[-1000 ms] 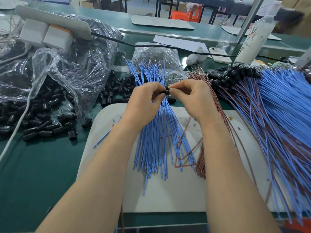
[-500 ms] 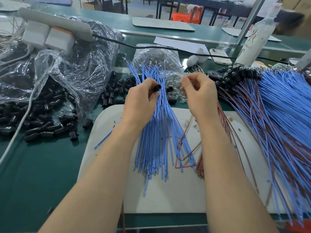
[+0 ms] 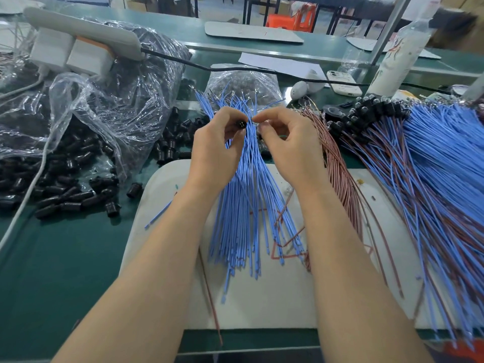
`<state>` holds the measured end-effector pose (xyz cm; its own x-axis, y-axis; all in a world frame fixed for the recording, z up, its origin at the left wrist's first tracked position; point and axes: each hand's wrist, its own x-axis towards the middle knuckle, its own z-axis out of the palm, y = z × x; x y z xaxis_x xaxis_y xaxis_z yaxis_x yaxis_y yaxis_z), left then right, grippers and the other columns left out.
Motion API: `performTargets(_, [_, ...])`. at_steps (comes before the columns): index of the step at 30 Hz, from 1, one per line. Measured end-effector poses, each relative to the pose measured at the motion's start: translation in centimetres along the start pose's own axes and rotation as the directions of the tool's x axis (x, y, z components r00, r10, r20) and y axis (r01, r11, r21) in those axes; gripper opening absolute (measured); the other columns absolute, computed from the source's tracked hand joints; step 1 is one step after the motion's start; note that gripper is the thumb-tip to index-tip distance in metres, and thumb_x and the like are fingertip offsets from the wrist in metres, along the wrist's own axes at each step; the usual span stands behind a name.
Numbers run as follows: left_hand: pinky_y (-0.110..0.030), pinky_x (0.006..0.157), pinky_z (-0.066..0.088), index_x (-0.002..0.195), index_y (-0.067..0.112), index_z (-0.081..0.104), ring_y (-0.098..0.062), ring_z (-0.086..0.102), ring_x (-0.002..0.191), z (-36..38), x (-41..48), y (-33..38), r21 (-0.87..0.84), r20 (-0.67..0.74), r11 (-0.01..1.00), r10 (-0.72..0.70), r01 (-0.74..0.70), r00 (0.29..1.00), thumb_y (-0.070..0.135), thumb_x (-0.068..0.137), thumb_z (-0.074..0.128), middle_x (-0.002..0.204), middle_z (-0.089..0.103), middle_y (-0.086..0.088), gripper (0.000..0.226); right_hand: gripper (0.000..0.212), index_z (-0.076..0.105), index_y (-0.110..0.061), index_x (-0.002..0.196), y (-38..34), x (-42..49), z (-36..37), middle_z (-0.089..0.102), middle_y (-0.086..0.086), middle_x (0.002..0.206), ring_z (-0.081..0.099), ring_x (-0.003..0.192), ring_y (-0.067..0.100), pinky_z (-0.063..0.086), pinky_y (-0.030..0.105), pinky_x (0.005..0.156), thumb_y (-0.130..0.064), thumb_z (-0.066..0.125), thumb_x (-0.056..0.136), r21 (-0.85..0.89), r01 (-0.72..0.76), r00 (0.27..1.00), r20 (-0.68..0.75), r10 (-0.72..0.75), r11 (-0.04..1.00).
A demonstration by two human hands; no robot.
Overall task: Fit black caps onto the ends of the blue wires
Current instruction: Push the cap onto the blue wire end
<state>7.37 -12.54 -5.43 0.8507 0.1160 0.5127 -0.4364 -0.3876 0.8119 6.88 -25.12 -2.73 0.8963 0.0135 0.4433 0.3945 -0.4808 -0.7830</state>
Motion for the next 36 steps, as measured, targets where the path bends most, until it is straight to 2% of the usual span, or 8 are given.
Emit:
performTargets(6, [-0.013,0.077,0.047,0.111,0.004,0.053,-0.008,0.062,0.081,0.4,-0.5,0.3,0.078,0.043,0.996,0.045,-0.049,0.998,-0.005,0.084,0.056,0.093,0.063,0.004,0.028,0.015,0.068,-0.010,0.098,0.0,-0.3,1.4,0.059,0.000,0.090,0.058,0.083,0.016,0.049,0.035,0.083,-0.019,0.069,0.086,-0.143,0.082,0.995,-0.050,-0.090,0.986])
performTargets(9, [-0.025,0.074,0.051,0.112,0.007,0.054,-0.013,0.059,0.075,0.6,-0.4,0.3,0.128,0.025,0.992,-0.007,0.004,1.000,0.000,0.084,0.061,0.091,0.062,0.002,0.030,0.014,0.069,-0.010,0.092,0.0,-0.2,1.7,0.062,0.006,0.088,0.058,0.080,0.018,0.048,0.036,0.080,-0.022,0.069,0.086,-0.161,0.093,0.989,-0.099,-0.110,0.983])
performTargets(13, [-0.044,0.070,0.051,0.091,0.003,0.060,-0.031,0.061,0.075,0.6,-0.3,0.2,0.222,-0.031,0.974,-0.030,0.036,0.999,0.006,0.087,0.054,0.080,0.067,-0.008,0.008,0.016,0.068,-0.008,0.087,-0.4,-0.4,1.9,0.061,0.003,0.083,0.058,0.076,0.016,0.049,0.034,0.076,-0.024,0.071,0.085,-0.146,0.119,0.983,-0.125,-0.137,0.982])
performTargets(18, [-0.035,0.071,0.052,0.088,0.006,0.062,-0.023,0.065,0.074,0.4,-0.4,0.4,0.162,-0.028,0.986,-0.027,0.031,0.999,0.004,0.087,0.054,0.075,0.066,0.000,0.009,0.014,0.068,-0.008,0.086,-0.4,-0.3,1.7,0.062,0.002,0.081,0.058,0.075,0.016,0.049,0.033,0.075,-0.022,0.071,0.084,-0.117,0.124,0.985,-0.110,-0.137,0.985])
performTargets(21, [-0.041,0.069,0.053,0.087,0.005,0.061,-0.026,0.064,0.072,0.6,-0.4,0.2,0.173,-0.007,0.985,-0.015,0.016,1.000,0.002,0.085,0.053,0.075,0.068,-0.005,0.009,0.014,0.067,-0.009,0.085,-0.3,-0.3,1.5,0.063,0.003,0.081,0.059,0.074,0.017,0.050,0.033,0.073,-0.022,0.072,0.083,-0.097,0.108,0.989,-0.087,-0.116,0.989])
performTargets(25, [-0.046,0.067,0.052,0.082,0.001,0.060,-0.034,0.061,0.069,0.5,-0.2,-0.4,0.165,-0.041,0.986,-0.010,0.017,0.999,0.005,0.086,0.056,0.070,0.066,-0.011,0.007,0.013,0.068,-0.013,0.086,-0.3,-0.3,1.0,0.065,-0.001,0.081,0.060,0.073,0.011,0.049,0.020,0.071,-0.027,0.068,0.087,-0.057,0.089,0.995,-0.042,-0.091,0.994])
performTargets(28, [-0.044,0.072,0.053,0.086,0.003,0.063,-0.029,0.064,0.071,0.4,-0.2,-0.6,0.145,-0.052,0.989,-0.015,0.023,0.999,0.008,0.086,0.060,0.072,0.068,-0.007,0.006,0.009,0.068,-0.014,0.093,-0.1,-0.1,0.2,0.063,-0.010,0.077,0.058,0.070,0.002,0.048,0.016,0.070,-0.013,0.059,0.092,-0.027,0.074,0.994,-0.074,-0.076,0.997])
performTargets(36, [-0.043,0.072,0.053,0.086,0.008,0.064,-0.024,0.064,0.071,0.3,-0.1,-0.5,0.157,-0.072,0.986,-0.051,0.062,0.996,0.011,0.087,0.061,0.073,0.067,-0.004,0.005,0.012,0.065,-0.016,0.090,-0.8,0.1,-0.8,0.066,-0.006,0.081,0.064,0.077,0.007,0.053,0.024,0.079,-0.005,0.065,0.087,0.080,0.046,0.999,0.025,-0.048,0.996])
